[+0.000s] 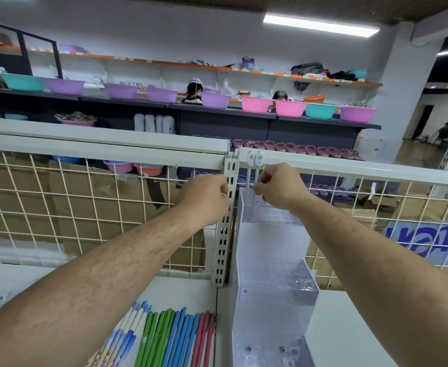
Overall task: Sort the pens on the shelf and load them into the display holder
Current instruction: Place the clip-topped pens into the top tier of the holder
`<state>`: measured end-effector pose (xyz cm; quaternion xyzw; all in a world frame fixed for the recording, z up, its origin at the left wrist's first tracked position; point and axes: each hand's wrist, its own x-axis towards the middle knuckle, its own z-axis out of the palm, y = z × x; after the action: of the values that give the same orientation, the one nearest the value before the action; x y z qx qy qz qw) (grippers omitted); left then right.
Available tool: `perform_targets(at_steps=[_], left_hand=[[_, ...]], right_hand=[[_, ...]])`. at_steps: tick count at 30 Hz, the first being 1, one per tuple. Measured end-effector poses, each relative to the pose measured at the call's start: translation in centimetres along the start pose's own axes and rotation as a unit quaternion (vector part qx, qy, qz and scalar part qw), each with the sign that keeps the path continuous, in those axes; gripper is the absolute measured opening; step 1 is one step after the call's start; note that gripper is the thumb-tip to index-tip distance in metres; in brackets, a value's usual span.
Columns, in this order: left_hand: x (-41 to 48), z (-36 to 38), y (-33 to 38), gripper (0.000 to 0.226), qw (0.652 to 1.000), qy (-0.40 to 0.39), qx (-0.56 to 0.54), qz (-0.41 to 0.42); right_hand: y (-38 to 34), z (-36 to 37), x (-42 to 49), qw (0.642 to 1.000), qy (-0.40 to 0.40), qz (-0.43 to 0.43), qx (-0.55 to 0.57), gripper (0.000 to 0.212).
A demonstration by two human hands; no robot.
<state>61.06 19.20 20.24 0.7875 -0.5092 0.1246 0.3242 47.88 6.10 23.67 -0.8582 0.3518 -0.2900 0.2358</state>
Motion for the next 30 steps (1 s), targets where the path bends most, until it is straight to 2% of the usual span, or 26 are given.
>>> perform_targets(at_steps=[7,12,18,23,30], left_hand=[[-0.5,-0.1,0.0,0.014,1.0,-0.005,0.008,-0.004],[-0.8,-0.2,0.3,0.012,1.0,-0.008,0.015,-0.001],[-2.0,-0.1,0.6,0.01,0.999,0.006,0.042,0.018],[-3.8,-0.9,0.2,0.017,0.997,-0.006,0.078,-0.008],[-6.9,-2.9,-1.2,0.018,0.996,-0.009,0.08,-0.038]], right_hand=[[-0.1,0.3,0.1,0.999,0.012,0.026,-0.041,0.011],[-0.2,-0.1,-1.0,0.995,0.026,0.013,-0.095,0.017],[-0.8,0.3,-4.3,0.97,0.091,-0.106,-0.2,0.022],[-1.6,1.7,-6.1,0.948,0.096,-0.228,-0.199,0.03],[-2.8,4.3,-7.8,0.94,0.069,-0.268,-0.2,0.024]])
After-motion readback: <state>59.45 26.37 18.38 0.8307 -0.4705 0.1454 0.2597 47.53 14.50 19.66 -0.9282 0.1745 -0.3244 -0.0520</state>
